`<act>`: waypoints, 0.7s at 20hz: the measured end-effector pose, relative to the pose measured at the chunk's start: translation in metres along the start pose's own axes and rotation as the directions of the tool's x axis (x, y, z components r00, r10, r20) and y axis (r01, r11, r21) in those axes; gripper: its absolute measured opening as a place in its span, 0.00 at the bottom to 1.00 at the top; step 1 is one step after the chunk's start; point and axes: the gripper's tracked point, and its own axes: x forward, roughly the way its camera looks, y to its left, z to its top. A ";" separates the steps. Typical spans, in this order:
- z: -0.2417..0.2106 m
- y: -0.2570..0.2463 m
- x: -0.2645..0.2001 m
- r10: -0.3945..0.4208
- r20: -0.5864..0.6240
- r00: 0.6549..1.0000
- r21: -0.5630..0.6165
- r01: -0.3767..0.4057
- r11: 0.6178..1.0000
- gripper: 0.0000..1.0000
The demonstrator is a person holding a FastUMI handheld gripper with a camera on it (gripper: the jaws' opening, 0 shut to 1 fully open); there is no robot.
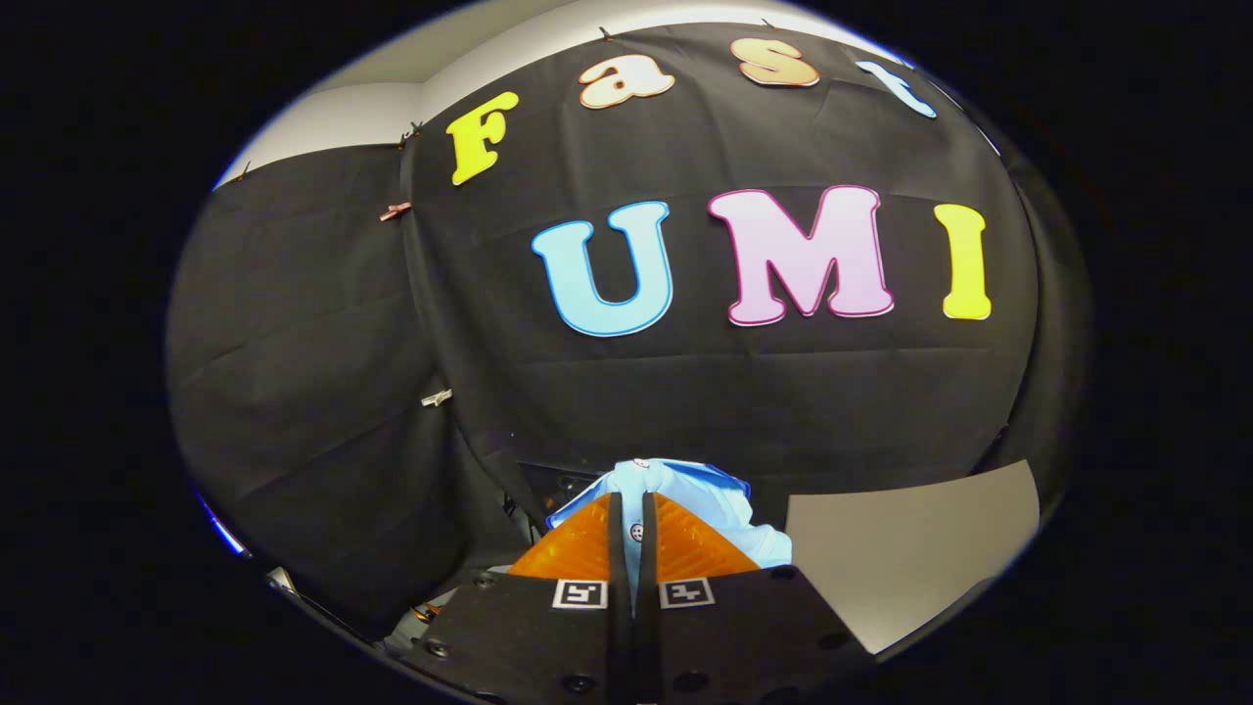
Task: Put the clothes into the washing machine and then close the washing machine lid.
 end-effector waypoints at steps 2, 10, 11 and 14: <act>-0.005 0.020 0.012 0.018 -0.006 1.000 0.009 -0.018 1.000 0.05; -0.046 0.069 0.059 0.030 -0.072 0.997 0.012 -0.029 0.999 0.05; -0.054 0.074 0.066 0.032 -0.080 0.996 0.013 -0.031 0.999 0.05; -0.085 0.082 0.086 0.023 -0.121 0.992 0.008 -0.022 1.000 0.05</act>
